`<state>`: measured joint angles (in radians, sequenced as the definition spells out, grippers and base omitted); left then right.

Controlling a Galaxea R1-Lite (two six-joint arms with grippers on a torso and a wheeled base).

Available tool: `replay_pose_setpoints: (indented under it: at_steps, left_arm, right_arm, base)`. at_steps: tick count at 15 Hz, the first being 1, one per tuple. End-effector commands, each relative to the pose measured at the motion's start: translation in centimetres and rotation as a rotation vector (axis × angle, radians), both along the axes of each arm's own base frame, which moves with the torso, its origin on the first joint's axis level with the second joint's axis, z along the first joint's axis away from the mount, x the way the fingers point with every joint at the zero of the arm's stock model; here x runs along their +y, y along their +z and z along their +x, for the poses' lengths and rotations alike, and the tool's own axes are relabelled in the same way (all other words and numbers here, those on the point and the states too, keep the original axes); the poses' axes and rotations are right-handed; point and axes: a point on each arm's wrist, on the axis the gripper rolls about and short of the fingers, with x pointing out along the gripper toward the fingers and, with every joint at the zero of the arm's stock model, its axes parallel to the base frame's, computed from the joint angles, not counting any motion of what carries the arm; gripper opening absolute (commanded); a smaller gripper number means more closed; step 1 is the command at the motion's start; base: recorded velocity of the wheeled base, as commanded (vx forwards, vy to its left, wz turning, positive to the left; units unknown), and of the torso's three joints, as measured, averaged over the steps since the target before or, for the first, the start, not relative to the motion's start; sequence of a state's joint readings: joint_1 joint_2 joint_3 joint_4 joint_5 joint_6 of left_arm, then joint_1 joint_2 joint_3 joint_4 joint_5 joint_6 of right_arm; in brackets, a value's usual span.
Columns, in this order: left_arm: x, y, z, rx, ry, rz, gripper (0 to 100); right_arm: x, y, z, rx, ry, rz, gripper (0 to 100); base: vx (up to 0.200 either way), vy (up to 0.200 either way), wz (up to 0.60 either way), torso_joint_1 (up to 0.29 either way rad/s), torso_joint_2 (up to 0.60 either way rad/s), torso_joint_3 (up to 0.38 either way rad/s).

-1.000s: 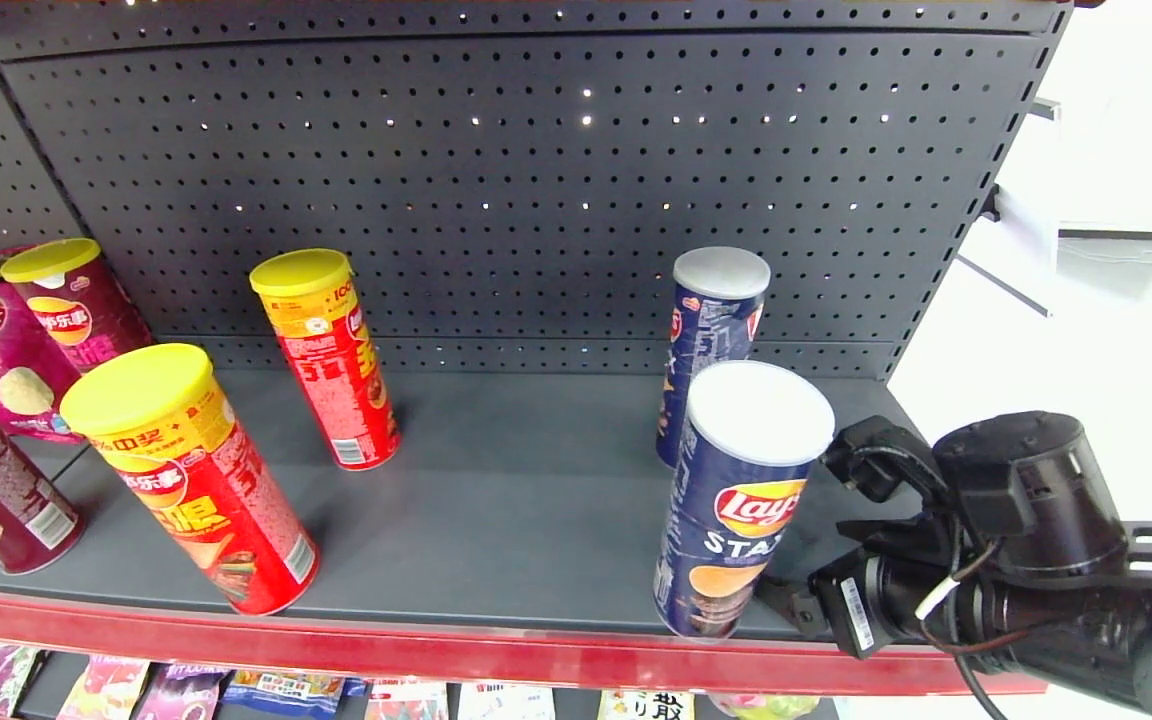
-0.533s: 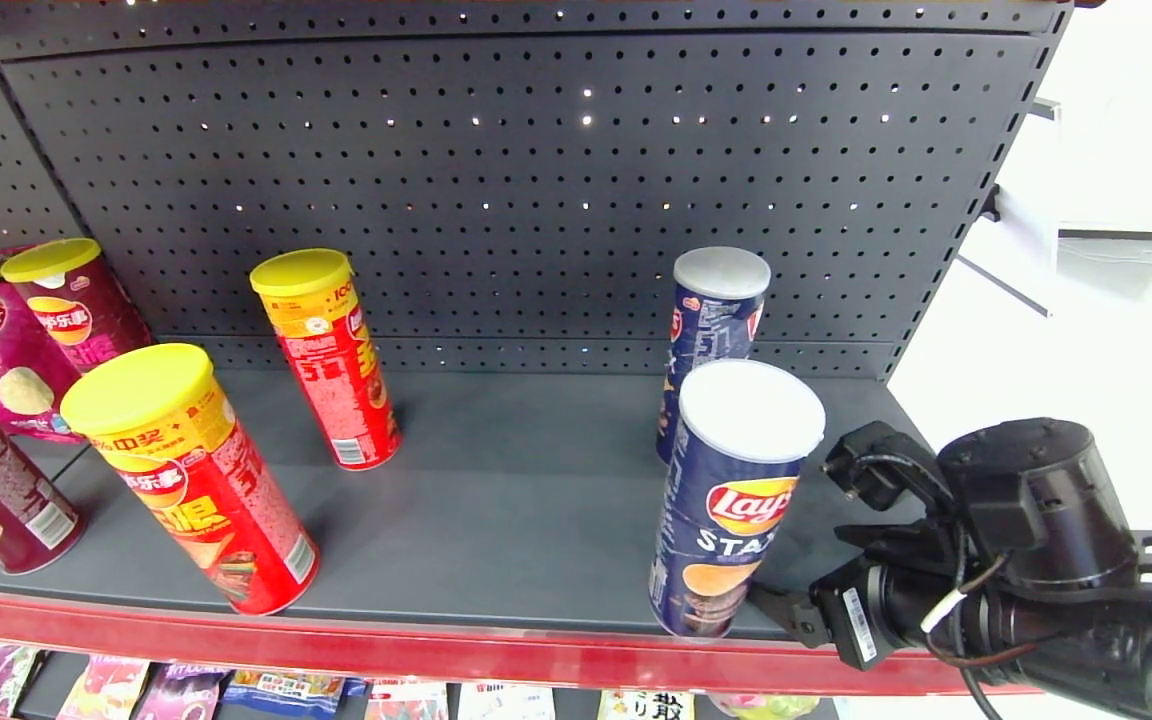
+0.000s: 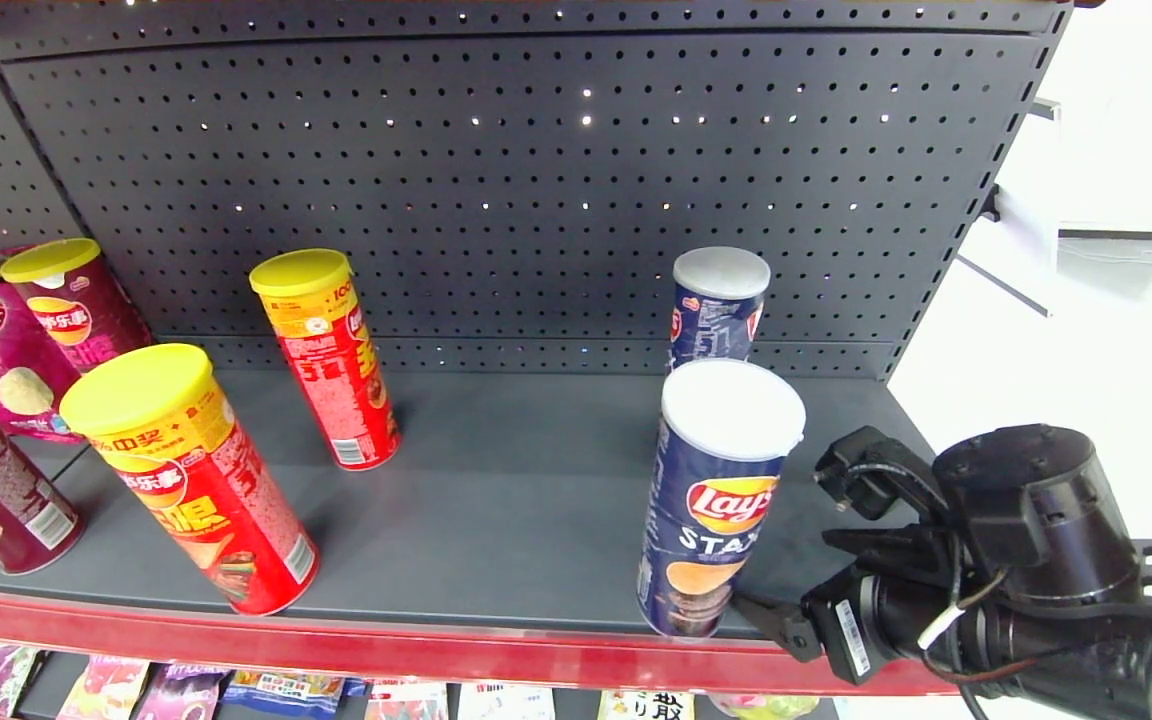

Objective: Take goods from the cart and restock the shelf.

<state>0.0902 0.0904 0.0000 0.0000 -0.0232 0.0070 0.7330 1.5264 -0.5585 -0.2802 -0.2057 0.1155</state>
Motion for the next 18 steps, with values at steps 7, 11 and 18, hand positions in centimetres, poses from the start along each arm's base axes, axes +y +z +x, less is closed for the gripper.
replay_pose_setpoints:
  at_steps: [7,11,18]
  left_arm:
    - [0.0,0.0,0.0,0.002,0.0,0.001,100]
    - [0.0,0.0,0.0,0.002,0.0,0.001,100]
    - [0.0,0.0,0.0,0.002,0.0,0.001,100]
  right_arm:
    - [-1.0,0.7,-1.0,-0.001,0.035,0.056,100]
    - [-4.2,4.0,-0.1,-0.117,0.216,0.313,100]
    - [-5.8,4.5,0.8,-0.191,0.549,0.403,100]
  base:
    - [0.0,0.0,0.0,0.0,0.0,0.0]
    - [0.0,0.0,0.0,0.0,0.0,0.0]
    - [0.0,0.0,0.0,0.0,0.0,0.0]
